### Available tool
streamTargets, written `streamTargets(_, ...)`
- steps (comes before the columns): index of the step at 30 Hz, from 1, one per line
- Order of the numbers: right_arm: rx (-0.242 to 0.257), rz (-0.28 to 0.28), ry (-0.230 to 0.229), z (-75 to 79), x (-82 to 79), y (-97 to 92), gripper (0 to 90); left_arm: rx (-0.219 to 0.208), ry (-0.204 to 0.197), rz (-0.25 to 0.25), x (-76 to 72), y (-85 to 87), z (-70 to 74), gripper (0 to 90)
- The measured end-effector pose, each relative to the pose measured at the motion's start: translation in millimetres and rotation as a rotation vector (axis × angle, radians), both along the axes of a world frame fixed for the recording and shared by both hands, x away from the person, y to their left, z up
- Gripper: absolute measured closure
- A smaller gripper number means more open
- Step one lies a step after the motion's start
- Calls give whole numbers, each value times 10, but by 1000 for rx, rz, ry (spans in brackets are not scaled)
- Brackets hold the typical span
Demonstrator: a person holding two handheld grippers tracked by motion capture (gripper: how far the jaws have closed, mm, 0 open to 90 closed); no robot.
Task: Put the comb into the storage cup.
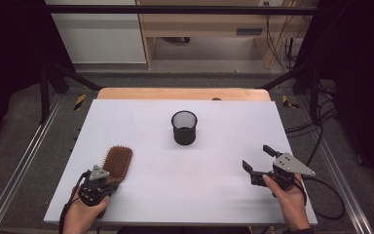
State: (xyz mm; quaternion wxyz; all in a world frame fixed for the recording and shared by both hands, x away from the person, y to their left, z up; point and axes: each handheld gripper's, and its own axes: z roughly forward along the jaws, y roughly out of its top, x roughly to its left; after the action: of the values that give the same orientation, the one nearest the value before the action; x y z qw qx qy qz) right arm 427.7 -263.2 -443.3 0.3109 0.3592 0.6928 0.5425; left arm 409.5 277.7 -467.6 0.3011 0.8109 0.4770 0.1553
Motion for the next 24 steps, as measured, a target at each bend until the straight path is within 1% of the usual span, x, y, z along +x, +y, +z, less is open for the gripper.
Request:
streamTargets(3, -2, 1, 0, -1, 1, 3, 71, 0, 0, 8, 15, 18, -1, 900)
streamTargets(13, -6, 5, 1, -2, 2, 13, 71, 18, -23, 35, 117, 85, -5, 900)
streamTargets(14, -6, 6, 0, -2, 2, 13, 71, 29, -30, 42, 136, 104, -3, 900)
streamTargets(20, -6, 7, -1, -2, 4, 15, 71, 12, -43, 58, 161, 164, 11, 900)
streamTargets(21, -6, 7, -1, -2, 4, 15, 71, 4, -45, 62, 164, 174, 12, 900)
streamTargets(22, -8, 7, -1, -2, 5, 16, 71, 8, -45, 60, 167, 187, 14, 900)
streamTargets(24, -9, 7, 0, -3, 5, 17, 71, 2, -46, 60, 177, 209, 11, 900)
